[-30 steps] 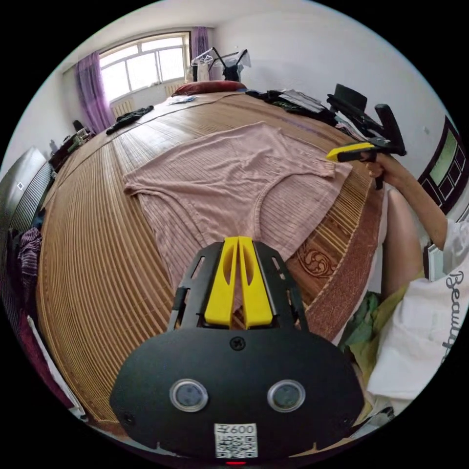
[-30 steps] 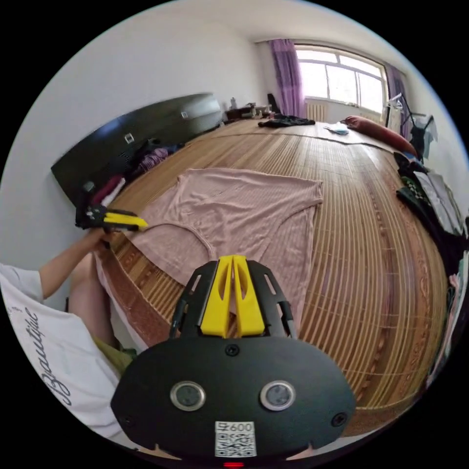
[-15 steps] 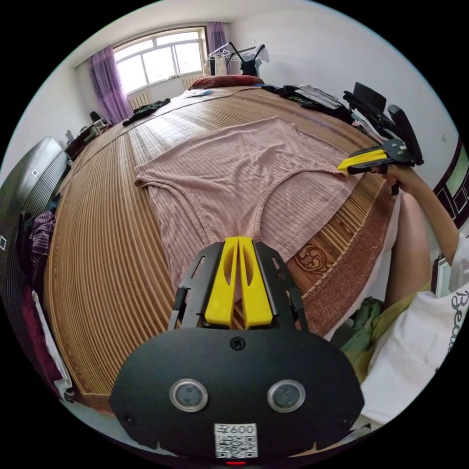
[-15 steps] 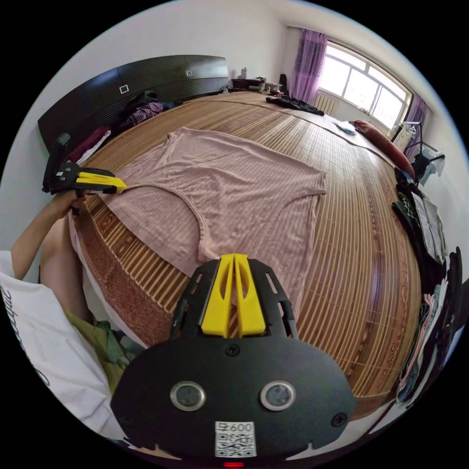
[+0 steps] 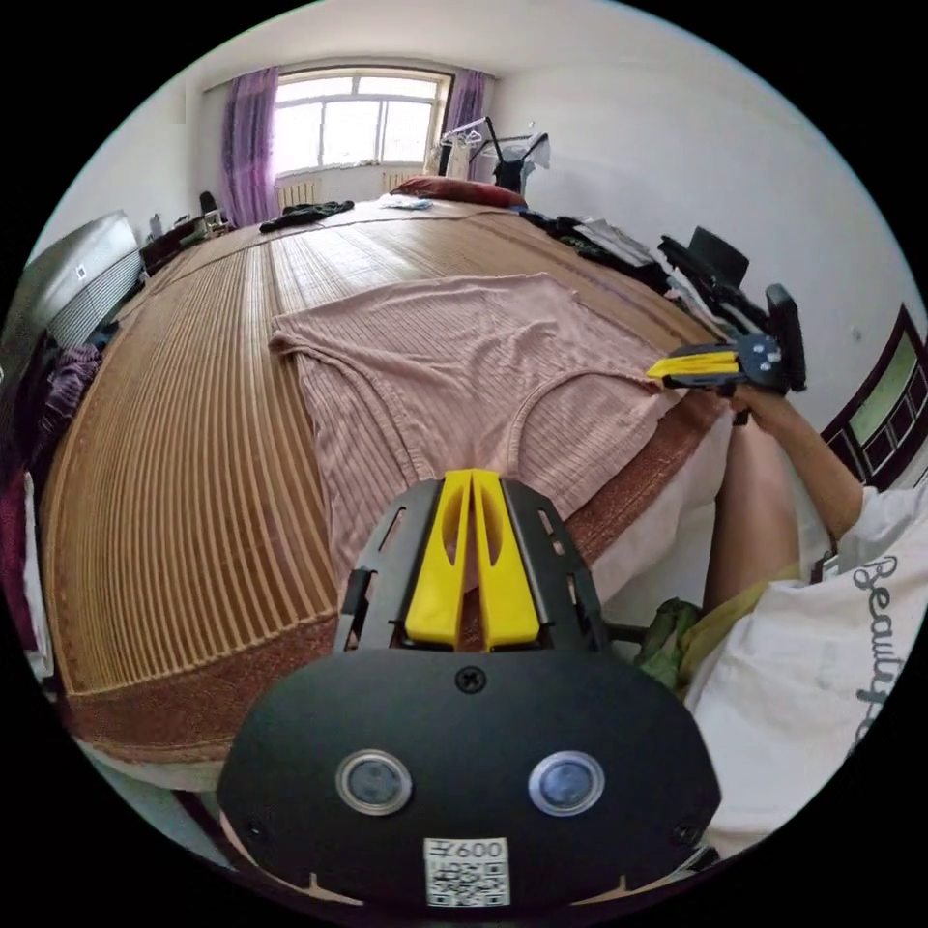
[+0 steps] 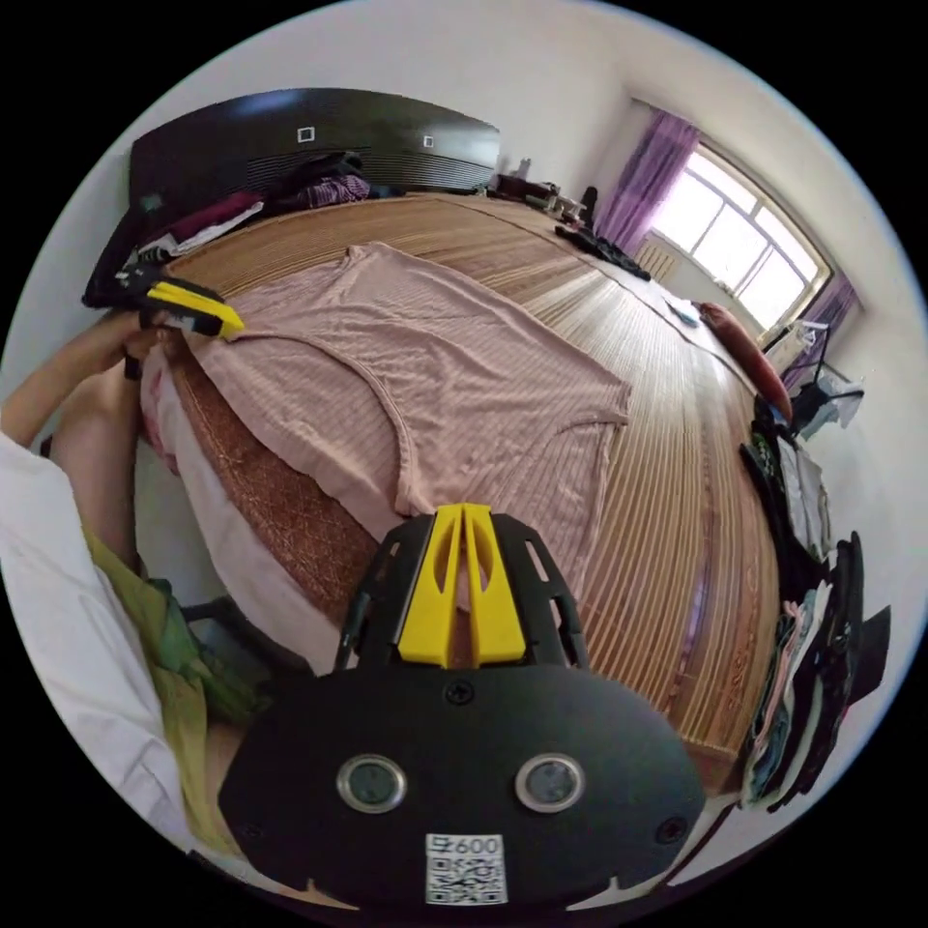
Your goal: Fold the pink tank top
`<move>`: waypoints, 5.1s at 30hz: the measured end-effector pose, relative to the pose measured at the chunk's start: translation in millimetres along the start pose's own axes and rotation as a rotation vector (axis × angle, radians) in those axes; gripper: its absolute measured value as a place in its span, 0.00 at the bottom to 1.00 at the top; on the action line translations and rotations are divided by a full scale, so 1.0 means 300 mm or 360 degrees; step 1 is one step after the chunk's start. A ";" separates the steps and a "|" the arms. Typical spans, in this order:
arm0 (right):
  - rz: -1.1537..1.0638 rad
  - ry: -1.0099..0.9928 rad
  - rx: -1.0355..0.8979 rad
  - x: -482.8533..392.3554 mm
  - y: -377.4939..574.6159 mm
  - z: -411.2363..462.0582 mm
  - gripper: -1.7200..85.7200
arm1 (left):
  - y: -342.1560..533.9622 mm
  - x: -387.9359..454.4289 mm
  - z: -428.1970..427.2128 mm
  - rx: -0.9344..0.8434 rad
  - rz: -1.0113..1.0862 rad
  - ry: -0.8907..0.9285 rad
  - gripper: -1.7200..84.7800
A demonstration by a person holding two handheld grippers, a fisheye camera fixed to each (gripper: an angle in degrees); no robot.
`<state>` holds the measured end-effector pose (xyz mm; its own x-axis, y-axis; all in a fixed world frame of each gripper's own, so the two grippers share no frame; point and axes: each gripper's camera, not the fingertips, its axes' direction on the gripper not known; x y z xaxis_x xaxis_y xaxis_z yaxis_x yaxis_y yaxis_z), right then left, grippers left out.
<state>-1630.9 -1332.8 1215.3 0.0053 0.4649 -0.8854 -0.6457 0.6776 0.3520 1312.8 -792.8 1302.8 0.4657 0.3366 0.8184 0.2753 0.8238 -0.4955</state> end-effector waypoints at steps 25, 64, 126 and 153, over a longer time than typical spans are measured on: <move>-0.0066 -0.0451 0.0690 0.141 1.174 0.217 0.15 | -0.065 -0.121 -0.580 0.0179 -0.0714 0.0024 0.05; -0.0361 0.0479 0.0299 0.005 1.633 1.557 0.02 | -0.531 -0.475 -1.075 0.0452 -0.1051 0.1019 0.03; 0.1496 -0.0481 0.1151 0.511 0.354 -0.605 0.01 | -1.452 -1.524 0.637 0.0046 -0.0788 0.1165 0.03; 0.2055 -0.0797 0.1072 0.526 -0.378 -1.318 0.01 | -1.255 -1.853 1.462 -0.0213 -0.0837 0.0895 0.03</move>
<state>-1858.7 -1561.4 915.6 0.0686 0.9628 0.2614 0.0408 -0.2645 0.9635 581.3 -1090.2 1162.0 0.5923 -0.3938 0.7029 0.6604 0.7371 -0.1435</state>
